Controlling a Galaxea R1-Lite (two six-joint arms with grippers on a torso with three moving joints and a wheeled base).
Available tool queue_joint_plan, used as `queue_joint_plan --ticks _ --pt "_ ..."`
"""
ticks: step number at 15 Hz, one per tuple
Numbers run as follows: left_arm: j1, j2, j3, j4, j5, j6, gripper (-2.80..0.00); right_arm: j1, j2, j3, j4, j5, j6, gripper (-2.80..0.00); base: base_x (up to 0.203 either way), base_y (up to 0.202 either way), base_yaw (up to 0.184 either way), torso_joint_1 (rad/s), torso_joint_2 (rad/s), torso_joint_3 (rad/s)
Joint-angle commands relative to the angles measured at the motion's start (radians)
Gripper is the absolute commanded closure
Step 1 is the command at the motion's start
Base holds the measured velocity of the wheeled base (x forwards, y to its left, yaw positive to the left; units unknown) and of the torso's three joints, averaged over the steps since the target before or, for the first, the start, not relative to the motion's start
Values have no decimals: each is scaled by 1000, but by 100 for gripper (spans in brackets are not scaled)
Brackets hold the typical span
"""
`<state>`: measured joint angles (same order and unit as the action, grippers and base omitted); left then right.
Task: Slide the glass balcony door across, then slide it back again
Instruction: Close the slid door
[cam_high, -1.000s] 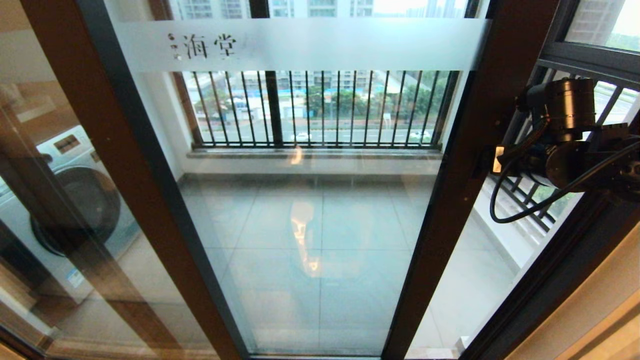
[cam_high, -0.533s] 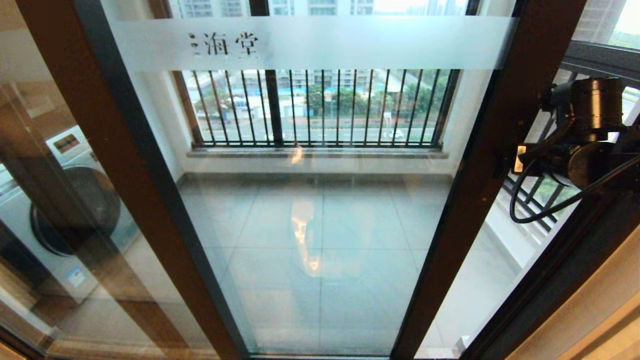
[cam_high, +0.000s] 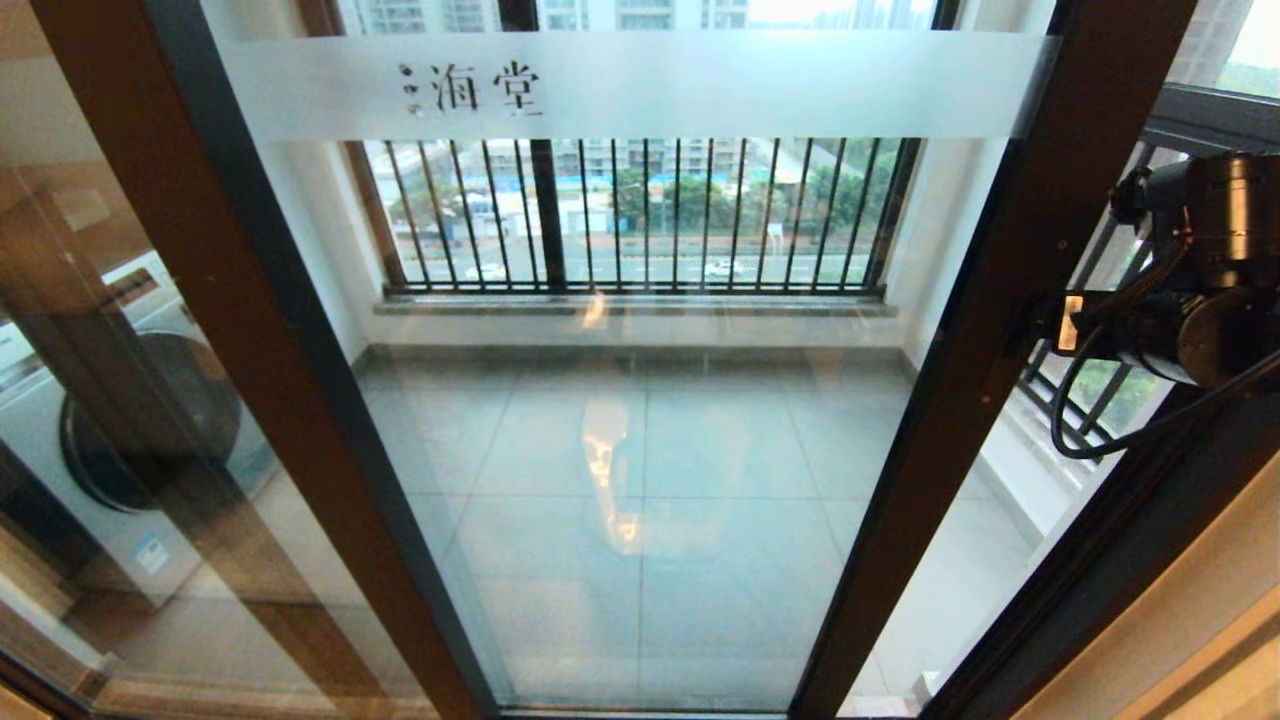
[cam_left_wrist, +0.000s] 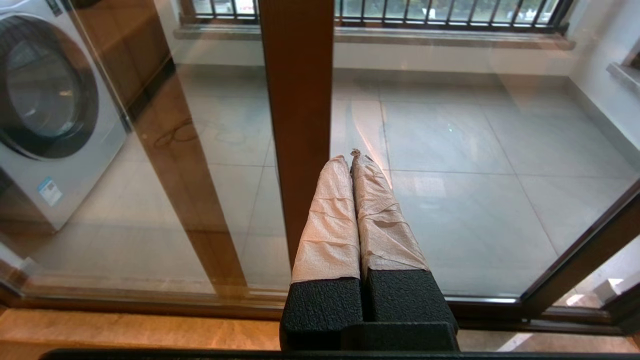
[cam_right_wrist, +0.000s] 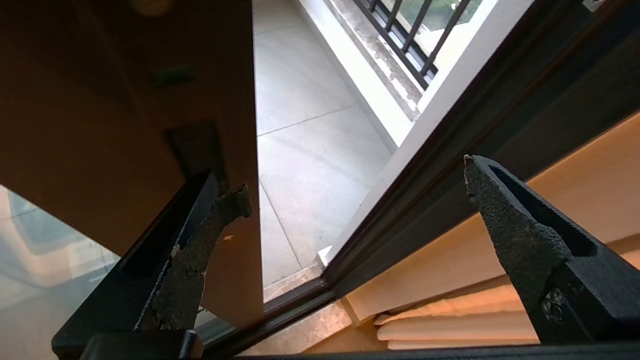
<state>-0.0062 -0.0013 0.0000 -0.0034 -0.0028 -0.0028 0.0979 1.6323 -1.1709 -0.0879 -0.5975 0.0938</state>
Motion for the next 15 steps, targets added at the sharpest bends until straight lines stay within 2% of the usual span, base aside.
queue_joint_plan --ticks 1,12,15 --pt "0 1 2 0 0 0 0 -13 9 -7 0 -2 -3 -280 0 0 0 0 0 0" --pt "0 1 2 0 0 0 0 8 53 -16 -3 -4 -2 -280 0 0 0 0 0 0" --pt "0 1 2 -1 0 0 0 -15 89 -17 -80 -5 -39 -280 0 0 0 0 0 0"
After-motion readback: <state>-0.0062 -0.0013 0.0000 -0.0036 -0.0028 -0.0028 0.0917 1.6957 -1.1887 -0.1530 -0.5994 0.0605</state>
